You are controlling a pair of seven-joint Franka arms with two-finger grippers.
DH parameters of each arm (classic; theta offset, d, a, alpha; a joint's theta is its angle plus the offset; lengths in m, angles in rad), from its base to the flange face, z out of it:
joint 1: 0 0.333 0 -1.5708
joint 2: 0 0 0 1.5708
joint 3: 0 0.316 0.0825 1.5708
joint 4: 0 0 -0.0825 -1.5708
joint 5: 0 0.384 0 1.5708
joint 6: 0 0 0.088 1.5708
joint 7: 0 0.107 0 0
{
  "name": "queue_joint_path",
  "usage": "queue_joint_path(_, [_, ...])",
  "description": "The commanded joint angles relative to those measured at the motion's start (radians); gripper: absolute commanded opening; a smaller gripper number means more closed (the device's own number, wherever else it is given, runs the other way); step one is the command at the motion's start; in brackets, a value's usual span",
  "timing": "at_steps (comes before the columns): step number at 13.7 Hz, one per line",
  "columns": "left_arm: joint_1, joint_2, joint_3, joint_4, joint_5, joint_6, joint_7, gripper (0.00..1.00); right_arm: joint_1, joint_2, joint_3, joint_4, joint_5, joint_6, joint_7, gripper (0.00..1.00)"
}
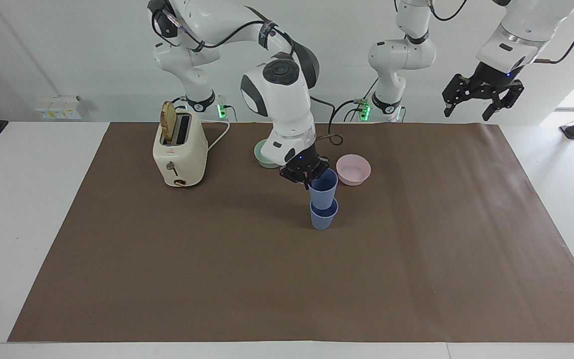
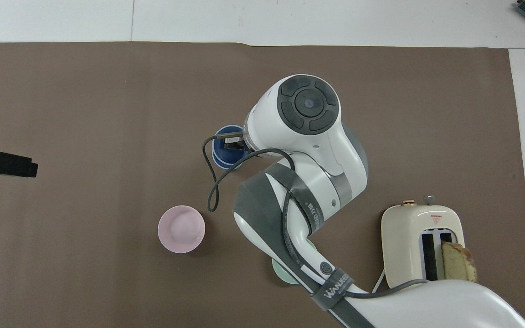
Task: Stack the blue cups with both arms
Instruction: 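Lower the held cup into the center cup and open the right gripper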
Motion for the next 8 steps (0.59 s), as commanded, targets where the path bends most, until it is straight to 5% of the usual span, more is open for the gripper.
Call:
queue_joint_path(1, [0.002,-0.025,0.001,-0.023,-0.012,-0.012,0.0,1.0,-0.003,0.005,0.003,0.001,-0.005,0.018,0.015,0.0])
queue_joint_path(8, [0.002,-0.025,0.0,-0.025,-0.012,-0.012,0.0,1.0,-0.019,0.008,0.003,-0.005,-0.008,0.018,0.003,0.0])
